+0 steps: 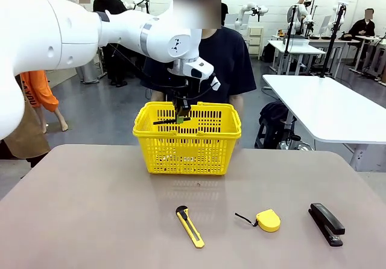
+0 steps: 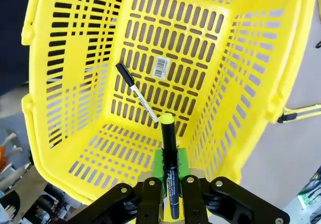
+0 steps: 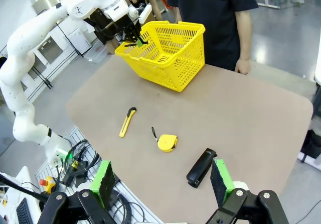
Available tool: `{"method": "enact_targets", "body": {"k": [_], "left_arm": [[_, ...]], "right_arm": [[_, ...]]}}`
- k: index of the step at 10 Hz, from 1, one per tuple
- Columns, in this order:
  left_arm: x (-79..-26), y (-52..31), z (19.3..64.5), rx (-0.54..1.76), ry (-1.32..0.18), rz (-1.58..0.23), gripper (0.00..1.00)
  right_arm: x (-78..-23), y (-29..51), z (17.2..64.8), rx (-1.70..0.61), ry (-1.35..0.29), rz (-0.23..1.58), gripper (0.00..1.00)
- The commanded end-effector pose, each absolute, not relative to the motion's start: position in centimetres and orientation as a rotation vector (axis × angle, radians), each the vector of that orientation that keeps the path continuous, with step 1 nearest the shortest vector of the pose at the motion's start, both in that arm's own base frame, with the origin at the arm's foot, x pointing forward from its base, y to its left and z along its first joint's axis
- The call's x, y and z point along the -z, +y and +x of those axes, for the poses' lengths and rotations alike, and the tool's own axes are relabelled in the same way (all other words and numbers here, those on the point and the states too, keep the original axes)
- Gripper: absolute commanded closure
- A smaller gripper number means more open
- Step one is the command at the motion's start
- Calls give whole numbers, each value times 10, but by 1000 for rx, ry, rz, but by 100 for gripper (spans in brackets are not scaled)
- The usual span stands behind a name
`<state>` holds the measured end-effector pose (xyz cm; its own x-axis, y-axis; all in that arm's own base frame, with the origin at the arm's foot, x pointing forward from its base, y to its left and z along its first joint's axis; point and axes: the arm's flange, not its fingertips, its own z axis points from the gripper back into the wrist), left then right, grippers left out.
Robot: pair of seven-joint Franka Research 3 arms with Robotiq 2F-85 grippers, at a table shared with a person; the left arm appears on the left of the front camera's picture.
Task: Place the items the person wants into the basket.
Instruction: Pick up the item the person points to and place it in the Market Basket.
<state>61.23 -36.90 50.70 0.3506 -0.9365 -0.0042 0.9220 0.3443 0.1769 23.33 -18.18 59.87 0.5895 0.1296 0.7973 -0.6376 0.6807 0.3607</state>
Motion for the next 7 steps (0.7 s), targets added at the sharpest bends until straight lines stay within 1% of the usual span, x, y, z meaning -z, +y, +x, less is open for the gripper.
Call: {"method": "enact_targets", "body": {"k": [1, 3, 6, 7], "left_arm": [[-498, -367, 623, 1195, -175, 133, 88], [-489, -364, 629, 1193, -184, 116, 88], [-485, -364, 627, 1193, -174, 112, 88], [-485, -364, 628, 1199, -164, 113, 45]], "right_arm": [[-598, -182, 234, -506, -840, 706, 0], [-598, -182, 234, -506, -840, 706, 0], [-598, -182, 234, -506, -840, 706, 0], [-598, -182, 234, -506, -840, 706, 0]]}}
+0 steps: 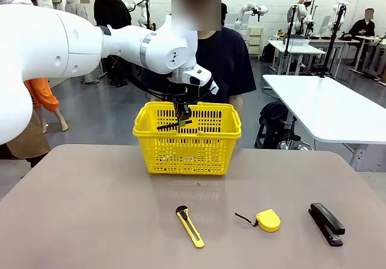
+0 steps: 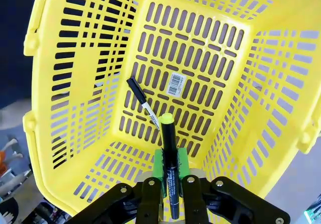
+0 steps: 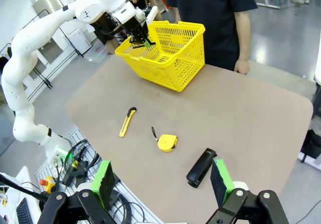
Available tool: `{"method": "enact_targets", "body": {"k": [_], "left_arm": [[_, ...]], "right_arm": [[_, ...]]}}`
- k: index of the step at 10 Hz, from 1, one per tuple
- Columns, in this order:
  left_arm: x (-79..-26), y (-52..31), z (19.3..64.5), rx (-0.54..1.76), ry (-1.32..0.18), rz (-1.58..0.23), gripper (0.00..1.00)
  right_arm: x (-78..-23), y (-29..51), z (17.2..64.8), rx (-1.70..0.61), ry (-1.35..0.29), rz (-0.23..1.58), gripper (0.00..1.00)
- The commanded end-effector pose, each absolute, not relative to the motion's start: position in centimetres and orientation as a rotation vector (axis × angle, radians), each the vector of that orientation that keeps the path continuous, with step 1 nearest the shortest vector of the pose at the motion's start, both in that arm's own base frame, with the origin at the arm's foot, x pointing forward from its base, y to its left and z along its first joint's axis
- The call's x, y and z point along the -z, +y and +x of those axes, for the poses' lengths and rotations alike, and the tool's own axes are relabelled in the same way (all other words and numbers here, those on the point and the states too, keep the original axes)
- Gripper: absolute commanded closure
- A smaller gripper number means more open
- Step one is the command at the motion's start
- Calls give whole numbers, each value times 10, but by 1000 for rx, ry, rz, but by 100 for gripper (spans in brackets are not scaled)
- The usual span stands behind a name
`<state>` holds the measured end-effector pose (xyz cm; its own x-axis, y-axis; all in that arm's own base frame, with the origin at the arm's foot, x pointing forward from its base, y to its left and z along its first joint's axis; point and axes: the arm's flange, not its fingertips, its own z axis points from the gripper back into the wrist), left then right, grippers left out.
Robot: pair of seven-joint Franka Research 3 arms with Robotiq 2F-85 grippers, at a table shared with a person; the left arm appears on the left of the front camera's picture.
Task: Place the items the person wants into the basket.
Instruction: Pick up the item the person points to and place it in the Market Basket.
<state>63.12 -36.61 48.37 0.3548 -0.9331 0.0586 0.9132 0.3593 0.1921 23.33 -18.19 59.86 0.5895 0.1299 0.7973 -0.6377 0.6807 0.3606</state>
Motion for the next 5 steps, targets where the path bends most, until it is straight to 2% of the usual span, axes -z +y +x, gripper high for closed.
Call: {"method": "enact_targets", "body": {"k": [1, 2, 4, 5], "left_arm": [[-484, -365, 626, 1196, -160, 113, 28], [-484, -365, 626, 1199, -157, 113, 0], [-484, -365, 627, 1201, -150, 114, 0], [-484, -365, 626, 1200, -150, 112, 7]], "right_arm": [[-598, -182, 234, -506, -840, 706, 0], [-598, -182, 234, -506, -840, 706, 0], [-598, -182, 234, -506, -840, 706, 0], [-598, -182, 234, -506, -840, 706, 0]]}}
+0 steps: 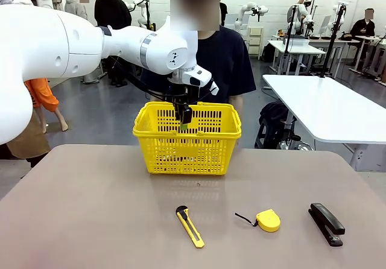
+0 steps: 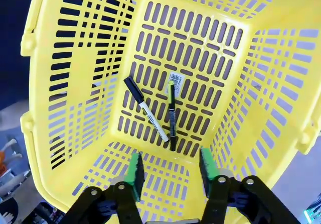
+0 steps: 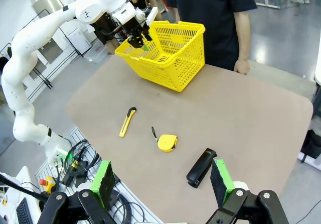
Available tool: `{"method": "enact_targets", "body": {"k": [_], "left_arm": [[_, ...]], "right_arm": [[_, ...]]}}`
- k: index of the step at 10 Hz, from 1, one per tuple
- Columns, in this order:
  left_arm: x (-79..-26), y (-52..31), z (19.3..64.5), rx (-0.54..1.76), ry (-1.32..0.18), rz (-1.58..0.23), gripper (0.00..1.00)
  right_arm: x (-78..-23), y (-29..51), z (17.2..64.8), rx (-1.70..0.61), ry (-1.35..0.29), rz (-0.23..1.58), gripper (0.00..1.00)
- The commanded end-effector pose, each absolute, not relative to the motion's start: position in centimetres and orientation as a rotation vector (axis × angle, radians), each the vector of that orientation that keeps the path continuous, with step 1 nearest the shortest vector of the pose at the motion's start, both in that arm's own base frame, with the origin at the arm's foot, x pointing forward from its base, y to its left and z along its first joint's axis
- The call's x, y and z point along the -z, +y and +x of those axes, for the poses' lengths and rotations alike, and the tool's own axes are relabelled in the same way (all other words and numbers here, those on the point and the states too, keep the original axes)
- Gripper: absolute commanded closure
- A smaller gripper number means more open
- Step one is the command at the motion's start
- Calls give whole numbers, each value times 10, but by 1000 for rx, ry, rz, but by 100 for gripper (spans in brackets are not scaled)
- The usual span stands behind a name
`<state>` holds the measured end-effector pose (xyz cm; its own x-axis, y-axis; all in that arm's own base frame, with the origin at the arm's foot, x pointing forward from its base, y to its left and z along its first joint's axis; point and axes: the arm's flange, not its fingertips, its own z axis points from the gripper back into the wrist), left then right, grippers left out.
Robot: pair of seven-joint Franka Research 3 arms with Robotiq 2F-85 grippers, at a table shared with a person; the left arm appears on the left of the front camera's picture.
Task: Place the items the person wants into the basket.
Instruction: Pick up the item the person points to and place it in the Market Basket.
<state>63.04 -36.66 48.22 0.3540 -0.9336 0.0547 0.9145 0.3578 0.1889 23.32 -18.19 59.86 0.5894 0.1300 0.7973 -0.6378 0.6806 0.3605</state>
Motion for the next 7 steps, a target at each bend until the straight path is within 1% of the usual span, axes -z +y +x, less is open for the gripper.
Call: {"method": "enact_targets", "body": {"k": [1, 5, 7], "left_arm": [[-484, -365, 626, 1201, -149, 110, 0], [-487, -366, 625, 1200, -146, 104, 0], [-497, -357, 615, 1181, -167, 65, 0]], "right_arm": [[-598, -182, 234, -506, -840, 706, 0], [-598, -182, 234, -506, -840, 706, 0], [-598, -182, 234, -506, -840, 706, 0]]}}
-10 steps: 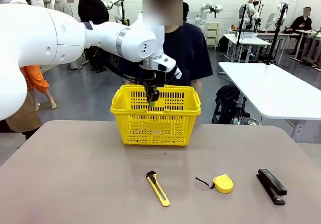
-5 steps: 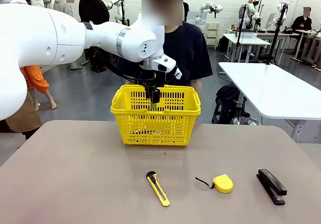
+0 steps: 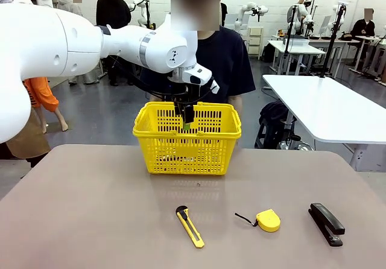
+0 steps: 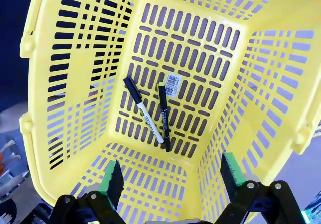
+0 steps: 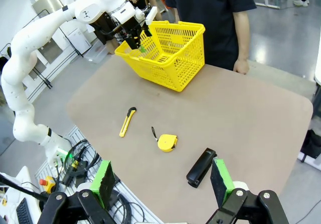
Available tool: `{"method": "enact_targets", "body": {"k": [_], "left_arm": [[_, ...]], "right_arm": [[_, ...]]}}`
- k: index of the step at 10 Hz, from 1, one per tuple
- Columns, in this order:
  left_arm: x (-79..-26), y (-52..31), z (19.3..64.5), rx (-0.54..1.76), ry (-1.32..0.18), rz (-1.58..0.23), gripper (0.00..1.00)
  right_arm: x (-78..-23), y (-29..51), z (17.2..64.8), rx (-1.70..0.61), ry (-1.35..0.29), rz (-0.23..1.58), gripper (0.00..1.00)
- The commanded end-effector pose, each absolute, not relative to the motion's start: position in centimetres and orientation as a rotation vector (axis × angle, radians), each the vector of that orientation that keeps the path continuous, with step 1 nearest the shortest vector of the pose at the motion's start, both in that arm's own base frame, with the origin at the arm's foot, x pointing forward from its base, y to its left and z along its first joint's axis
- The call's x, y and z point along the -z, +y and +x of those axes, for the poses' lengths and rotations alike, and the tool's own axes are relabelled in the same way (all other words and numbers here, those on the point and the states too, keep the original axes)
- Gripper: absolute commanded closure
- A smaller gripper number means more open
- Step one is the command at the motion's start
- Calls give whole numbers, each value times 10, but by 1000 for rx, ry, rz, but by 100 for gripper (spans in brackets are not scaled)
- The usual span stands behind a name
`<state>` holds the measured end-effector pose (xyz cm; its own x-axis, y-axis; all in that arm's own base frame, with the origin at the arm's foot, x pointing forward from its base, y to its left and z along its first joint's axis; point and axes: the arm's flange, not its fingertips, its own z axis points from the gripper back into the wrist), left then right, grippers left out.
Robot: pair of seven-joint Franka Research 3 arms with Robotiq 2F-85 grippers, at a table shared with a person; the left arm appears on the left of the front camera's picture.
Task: Place the items the person wants into the basket.
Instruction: Pick up the item the person points to and place it in the Market Basket.
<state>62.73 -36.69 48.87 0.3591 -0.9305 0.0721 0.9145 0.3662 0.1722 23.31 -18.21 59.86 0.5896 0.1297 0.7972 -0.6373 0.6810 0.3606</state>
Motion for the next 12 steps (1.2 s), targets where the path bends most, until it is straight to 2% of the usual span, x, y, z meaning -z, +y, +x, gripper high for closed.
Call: {"method": "enact_targets", "body": {"k": [1, 4, 8, 12], "left_arm": [[-511, -343, 599, 1166, -174, 49, 0], [-567, -244, 493, 1105, -191, -3, 0], [-574, -105, 374, 999, -319, -38, 0], [-560, -61, 352, 899, -366, -60, 0]], "right_arm": [[-598, -182, 234, -506, -840, 706, 0], [-598, -182, 234, -506, -840, 706, 0], [-598, -182, 234, -506, -840, 706, 0], [-598, -182, 234, -506, -840, 706, 0]]}}
